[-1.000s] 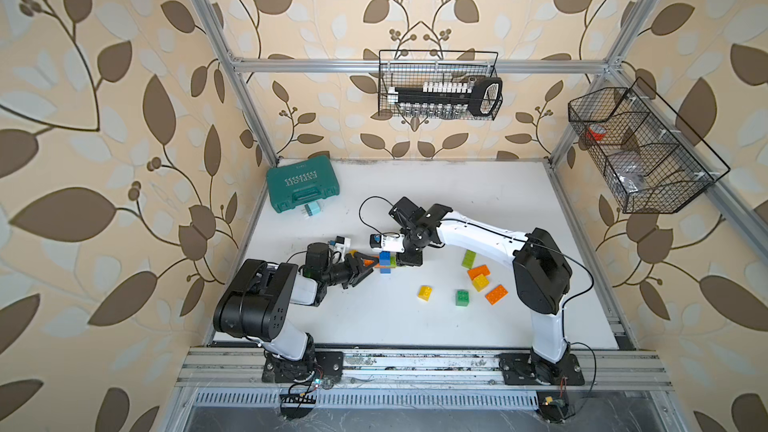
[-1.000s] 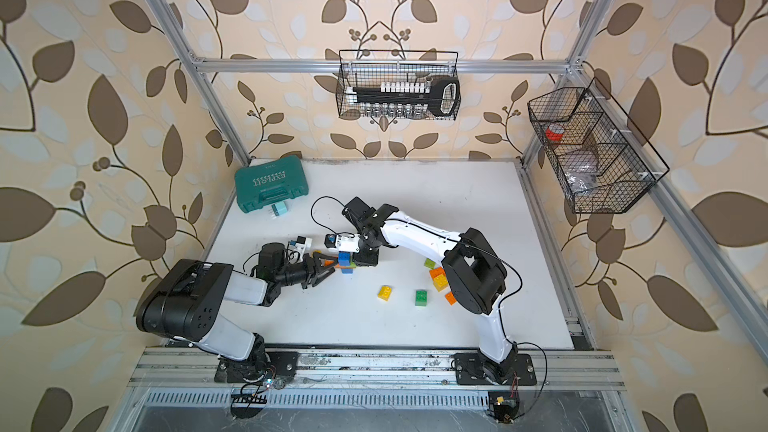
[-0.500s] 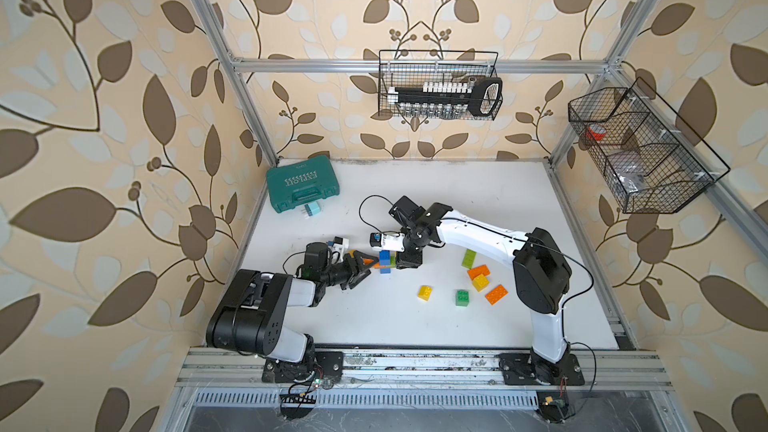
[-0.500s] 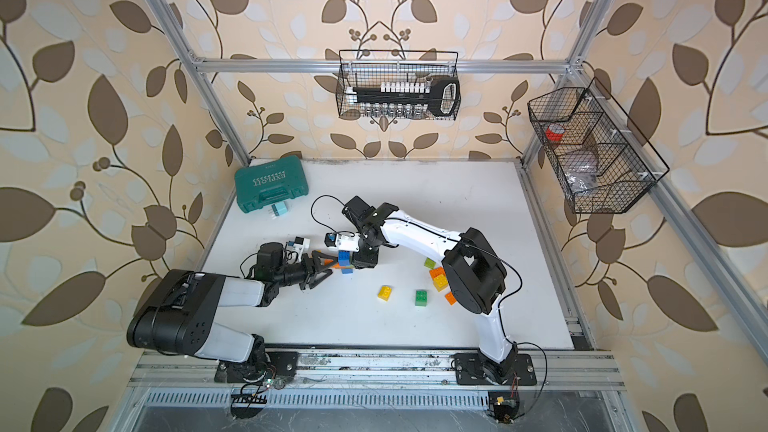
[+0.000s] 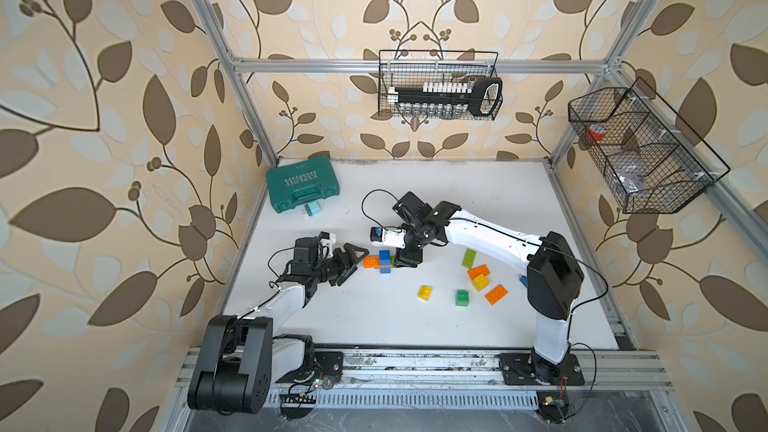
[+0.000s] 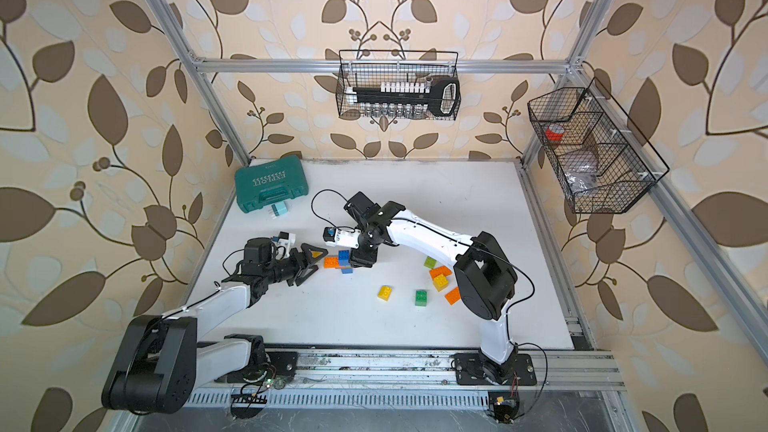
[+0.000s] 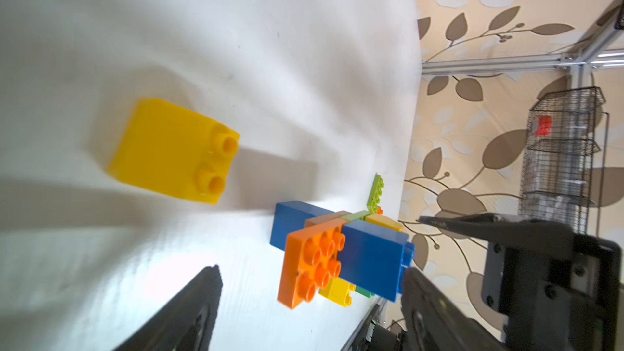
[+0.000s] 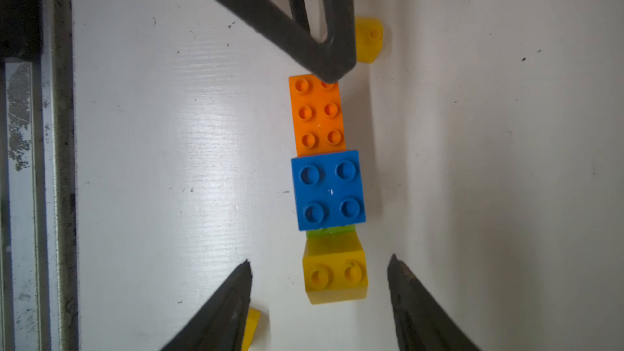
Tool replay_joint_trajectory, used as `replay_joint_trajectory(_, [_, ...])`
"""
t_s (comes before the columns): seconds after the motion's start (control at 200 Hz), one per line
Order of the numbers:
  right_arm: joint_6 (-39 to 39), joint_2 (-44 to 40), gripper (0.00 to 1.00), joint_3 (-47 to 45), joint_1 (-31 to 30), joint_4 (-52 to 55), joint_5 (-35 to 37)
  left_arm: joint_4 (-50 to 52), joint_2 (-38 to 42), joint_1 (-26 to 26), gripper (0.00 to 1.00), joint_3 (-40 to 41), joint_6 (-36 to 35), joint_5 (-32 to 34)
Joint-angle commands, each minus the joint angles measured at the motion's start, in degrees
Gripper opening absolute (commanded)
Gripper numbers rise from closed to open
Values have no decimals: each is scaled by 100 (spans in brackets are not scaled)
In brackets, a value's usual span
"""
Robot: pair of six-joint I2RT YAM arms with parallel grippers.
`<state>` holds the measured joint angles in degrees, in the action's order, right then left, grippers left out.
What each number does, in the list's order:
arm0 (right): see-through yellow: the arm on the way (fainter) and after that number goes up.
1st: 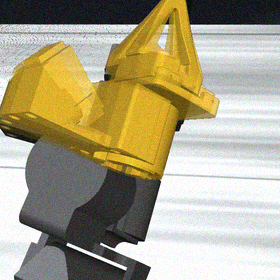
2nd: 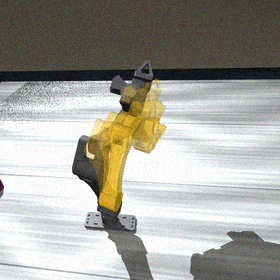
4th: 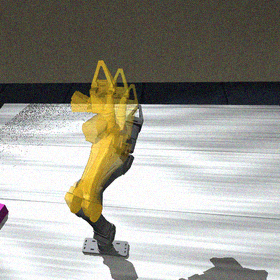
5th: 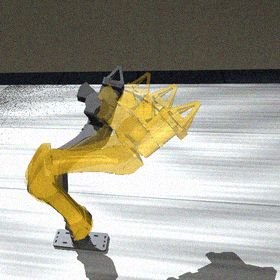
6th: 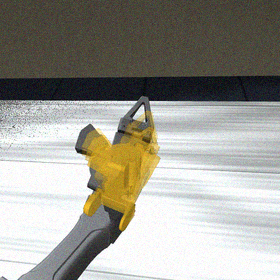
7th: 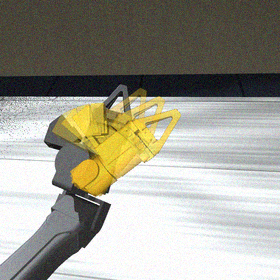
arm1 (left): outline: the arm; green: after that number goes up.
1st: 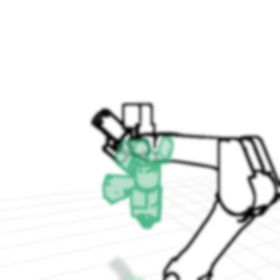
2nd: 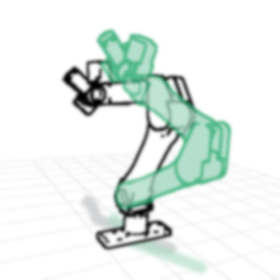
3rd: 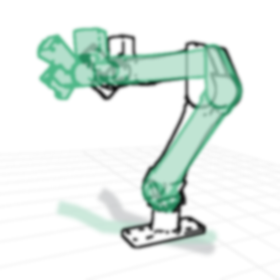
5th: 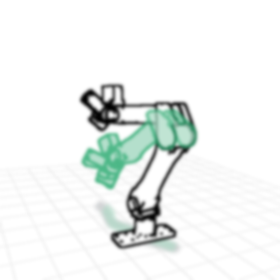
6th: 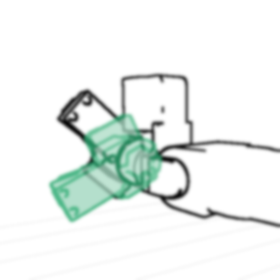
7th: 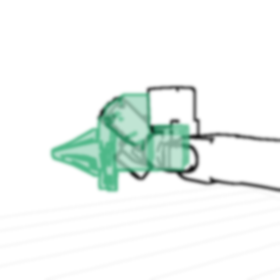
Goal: Assemble a fork with lego
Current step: Assemble the lego brick with the lego brick, then pick up the lego brick from the center of the board.
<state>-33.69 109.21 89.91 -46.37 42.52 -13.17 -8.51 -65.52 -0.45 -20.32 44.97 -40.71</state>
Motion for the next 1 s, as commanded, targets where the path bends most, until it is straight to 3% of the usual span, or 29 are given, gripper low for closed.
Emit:
replay_joint_trajectory(0.0, [150,-300,66,-246,38,-186,-177,1308,354,113,84,-567,-628,441])
replay_joint_trajectory(0.2, [244,-645,66,-608,134,-311,-196,2973,24,124,82,-2036,-1842,949])
replay_joint_trajectory(0.315, [401,-1020,66,-1078,279,-664,-183,3251,-515,127,84,-2835,-2715,1189])
replay_joint_trajectory(0.435, [762,-1522,67,-1626,462,-1103,-185,3700,-1053,124,85,-3557,-4413,1534])
replay_joint_trajectory(0.53, [1123,-1936,68,-2084,571,-1510,-363,4198,-1459,123,83,-3975,-6181,1706])
replay_joint_trajectory(0.61, [1420,-2193,68,-2382,734,-1731,-440,4474,-1666,124,82,-4031,-7502,1422])
replay_joint_trajectory(0.995, [2219,-3243,69,-3675,761,-2604,-733,5062,-2492,291,69,-4211,-10112,939])
